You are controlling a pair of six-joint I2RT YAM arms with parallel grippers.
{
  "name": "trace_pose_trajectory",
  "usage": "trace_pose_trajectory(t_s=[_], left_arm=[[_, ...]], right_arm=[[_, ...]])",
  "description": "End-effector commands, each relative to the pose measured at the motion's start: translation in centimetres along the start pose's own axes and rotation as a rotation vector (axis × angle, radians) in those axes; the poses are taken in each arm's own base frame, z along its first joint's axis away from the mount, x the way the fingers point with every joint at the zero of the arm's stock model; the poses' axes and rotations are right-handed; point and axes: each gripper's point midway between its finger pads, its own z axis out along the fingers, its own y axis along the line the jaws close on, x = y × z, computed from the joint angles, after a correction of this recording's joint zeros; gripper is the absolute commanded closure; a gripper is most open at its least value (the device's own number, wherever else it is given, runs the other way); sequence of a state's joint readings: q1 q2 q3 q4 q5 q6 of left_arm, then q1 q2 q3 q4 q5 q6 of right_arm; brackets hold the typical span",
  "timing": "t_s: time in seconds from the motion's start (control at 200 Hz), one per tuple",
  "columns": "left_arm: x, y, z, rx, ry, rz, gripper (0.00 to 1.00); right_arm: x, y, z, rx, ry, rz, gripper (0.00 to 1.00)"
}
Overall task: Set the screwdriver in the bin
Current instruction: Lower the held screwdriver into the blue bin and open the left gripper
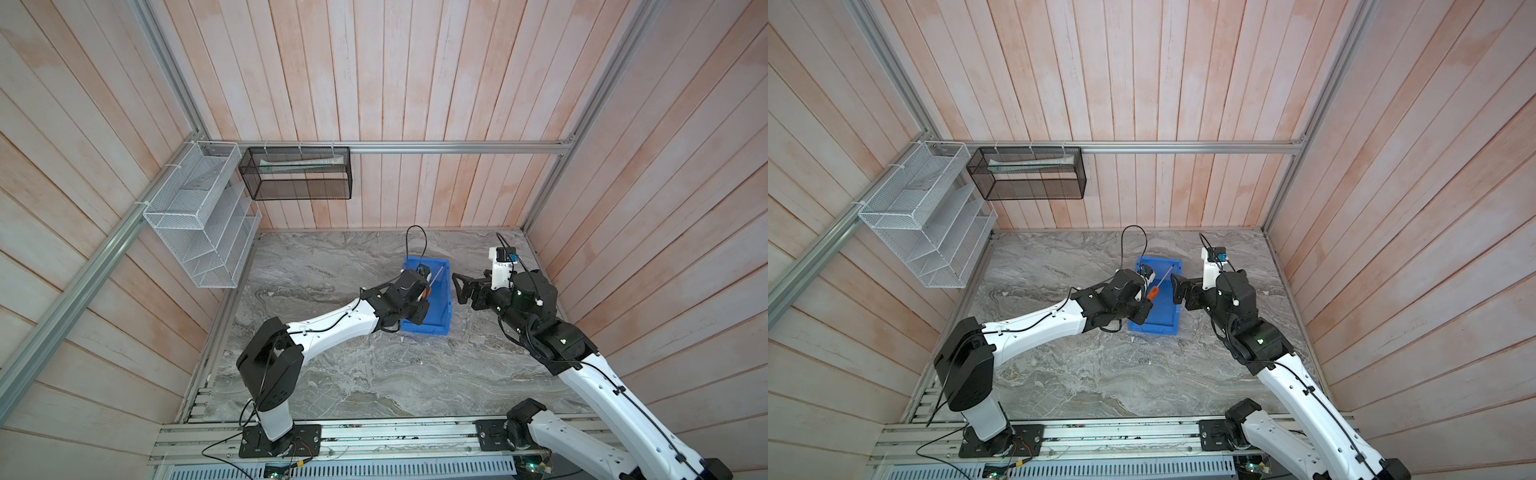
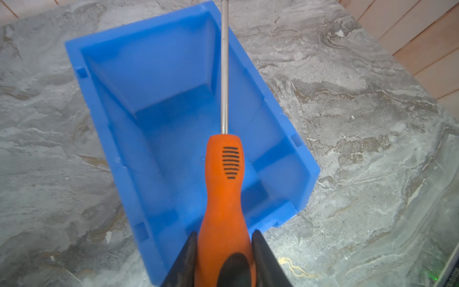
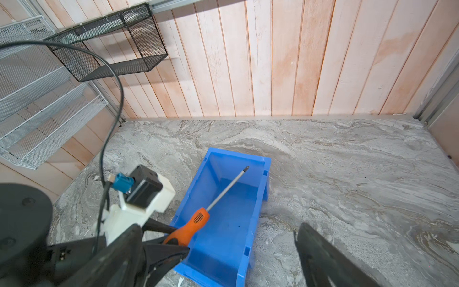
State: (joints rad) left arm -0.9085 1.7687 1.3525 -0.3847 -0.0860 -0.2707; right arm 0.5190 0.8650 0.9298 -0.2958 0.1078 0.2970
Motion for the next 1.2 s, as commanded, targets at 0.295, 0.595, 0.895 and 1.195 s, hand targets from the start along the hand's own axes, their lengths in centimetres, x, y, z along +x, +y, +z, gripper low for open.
trace_pose_trajectory(t_s=[0.295,0.595,0.895,1.195], left_arm=[[1.4,0.4,4.1,-0.071,0.067,-0.080,0.81],[3.0,1.3,6.3,-0.123,0.103,-0.077,0.78],[3.1,2.0,7.3,-0.130,0.099,-0.056,0.70],[2.5,3.0,8.4,-0.133,0.090,-0.048,0.68]], right_arm=[[0.5,0.7,0.6,-0.043,0.021,0.019,0.02],[0.5,0.7,0.9,-0.043,0.032,0.014,0.02],[0.2,0.4,0.4,-0.040,0.007,0.035,0.02],[0.2,0.4,0.4,-0.048,0.004,0.036,0.02]])
